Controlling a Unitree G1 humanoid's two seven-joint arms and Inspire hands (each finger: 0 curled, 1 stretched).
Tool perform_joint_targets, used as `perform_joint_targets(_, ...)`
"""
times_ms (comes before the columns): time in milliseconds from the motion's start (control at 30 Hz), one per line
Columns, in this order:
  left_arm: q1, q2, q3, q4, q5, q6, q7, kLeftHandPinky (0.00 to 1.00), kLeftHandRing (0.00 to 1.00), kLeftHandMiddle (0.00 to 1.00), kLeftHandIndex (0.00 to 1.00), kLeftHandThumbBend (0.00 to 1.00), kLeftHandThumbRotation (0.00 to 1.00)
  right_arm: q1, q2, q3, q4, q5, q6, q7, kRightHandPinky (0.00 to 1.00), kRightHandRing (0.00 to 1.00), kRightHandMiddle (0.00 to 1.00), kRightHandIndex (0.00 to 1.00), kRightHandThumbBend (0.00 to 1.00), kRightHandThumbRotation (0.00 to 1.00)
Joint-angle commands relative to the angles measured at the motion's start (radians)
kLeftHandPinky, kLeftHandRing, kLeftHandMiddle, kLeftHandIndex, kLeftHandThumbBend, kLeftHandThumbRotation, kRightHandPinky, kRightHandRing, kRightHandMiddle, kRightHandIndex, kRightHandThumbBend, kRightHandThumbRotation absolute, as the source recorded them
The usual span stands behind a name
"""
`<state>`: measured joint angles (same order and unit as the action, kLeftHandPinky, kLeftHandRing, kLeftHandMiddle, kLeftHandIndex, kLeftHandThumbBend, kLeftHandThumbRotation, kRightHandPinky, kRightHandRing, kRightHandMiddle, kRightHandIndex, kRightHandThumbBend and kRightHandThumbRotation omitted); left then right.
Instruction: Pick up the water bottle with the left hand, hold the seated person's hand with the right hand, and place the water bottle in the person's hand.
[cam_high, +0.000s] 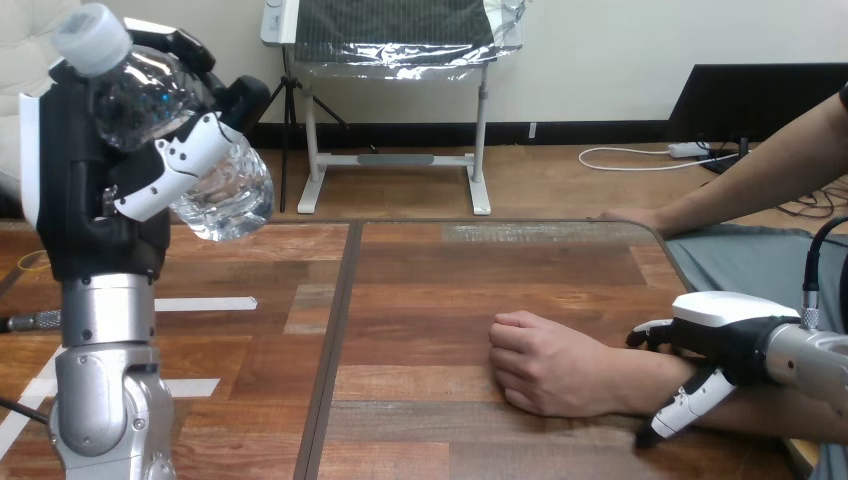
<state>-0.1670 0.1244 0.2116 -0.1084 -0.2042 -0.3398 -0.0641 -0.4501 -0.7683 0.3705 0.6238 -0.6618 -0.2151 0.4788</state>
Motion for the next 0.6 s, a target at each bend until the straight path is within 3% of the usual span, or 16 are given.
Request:
perform_joint_targets(0, -0.055, 0.008, 0.007, -0.041, -0.011, -0.015, -0.003, 0.21, 0.26, 0.33, 0.4, 0.58, 0.0, 0.071, 0.063, 0.045, 0.047, 0.004, 0.0, -0.003, 0.66, 0.89, 0.9, 0.91, 0.95, 0.53)
perform_joint_targets(567, -0.053, 0.007, 0.005, -0.065, -0.023, 0.001, -0.002, 0.21, 0.26, 0.33, 0.39, 0.57, 0.0, 0.095, 0.094, 0.047, 0.049, 0.016, 0.016, -0.034, 0.66, 0.88, 0.89, 0.87, 0.93, 0.5)
